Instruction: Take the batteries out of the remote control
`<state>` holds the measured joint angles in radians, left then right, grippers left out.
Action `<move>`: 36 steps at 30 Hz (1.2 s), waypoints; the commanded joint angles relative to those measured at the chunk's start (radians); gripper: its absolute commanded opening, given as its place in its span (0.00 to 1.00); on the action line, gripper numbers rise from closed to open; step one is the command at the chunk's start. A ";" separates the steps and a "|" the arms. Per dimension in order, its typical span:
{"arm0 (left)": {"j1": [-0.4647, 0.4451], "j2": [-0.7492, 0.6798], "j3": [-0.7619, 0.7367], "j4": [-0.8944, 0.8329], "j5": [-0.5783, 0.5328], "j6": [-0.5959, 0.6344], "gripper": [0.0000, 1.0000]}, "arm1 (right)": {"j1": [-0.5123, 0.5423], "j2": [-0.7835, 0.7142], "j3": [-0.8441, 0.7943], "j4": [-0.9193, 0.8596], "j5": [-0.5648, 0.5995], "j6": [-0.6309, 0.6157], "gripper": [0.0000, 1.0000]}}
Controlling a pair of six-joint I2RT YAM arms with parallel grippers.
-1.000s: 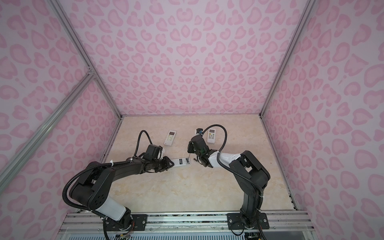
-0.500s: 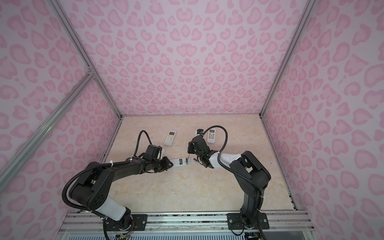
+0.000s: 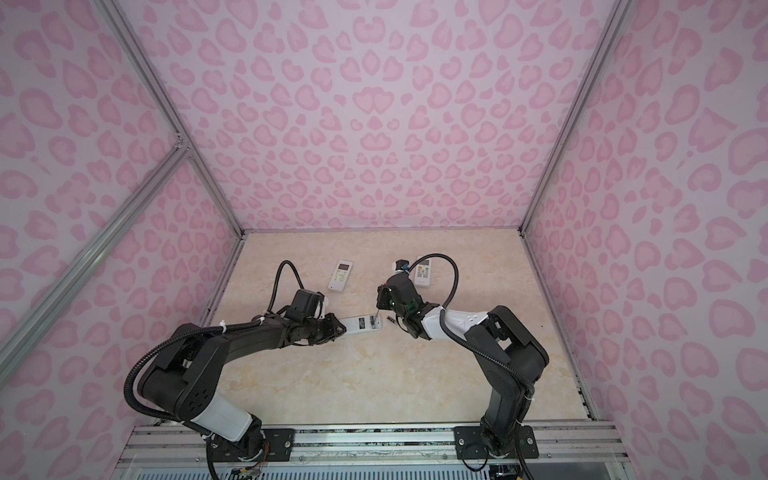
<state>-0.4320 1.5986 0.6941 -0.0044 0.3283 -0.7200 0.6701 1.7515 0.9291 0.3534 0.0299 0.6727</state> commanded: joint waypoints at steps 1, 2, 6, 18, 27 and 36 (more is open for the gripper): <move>0.001 0.000 0.003 -0.023 -0.018 0.017 0.30 | 0.002 -0.013 -0.012 0.022 0.015 -0.008 0.00; 0.001 0.002 0.005 -0.022 -0.018 0.017 0.30 | 0.002 -0.016 -0.013 0.024 0.013 -0.011 0.00; 0.001 0.011 0.010 -0.022 -0.017 0.020 0.30 | 0.009 -0.015 0.002 0.017 -0.004 -0.037 0.00; 0.002 0.014 0.012 -0.025 -0.017 0.021 0.30 | 0.033 -0.012 0.041 -0.028 0.024 -0.094 0.00; 0.002 0.010 0.008 -0.024 -0.017 0.021 0.30 | 0.033 0.004 0.070 -0.049 0.036 -0.122 0.00; 0.003 0.005 0.004 -0.024 -0.017 0.022 0.30 | 0.033 0.036 0.114 -0.057 0.021 -0.122 0.00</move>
<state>-0.4294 1.6035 0.6998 -0.0055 0.3256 -0.7132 0.7021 1.7744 1.0317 0.2985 0.0525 0.5571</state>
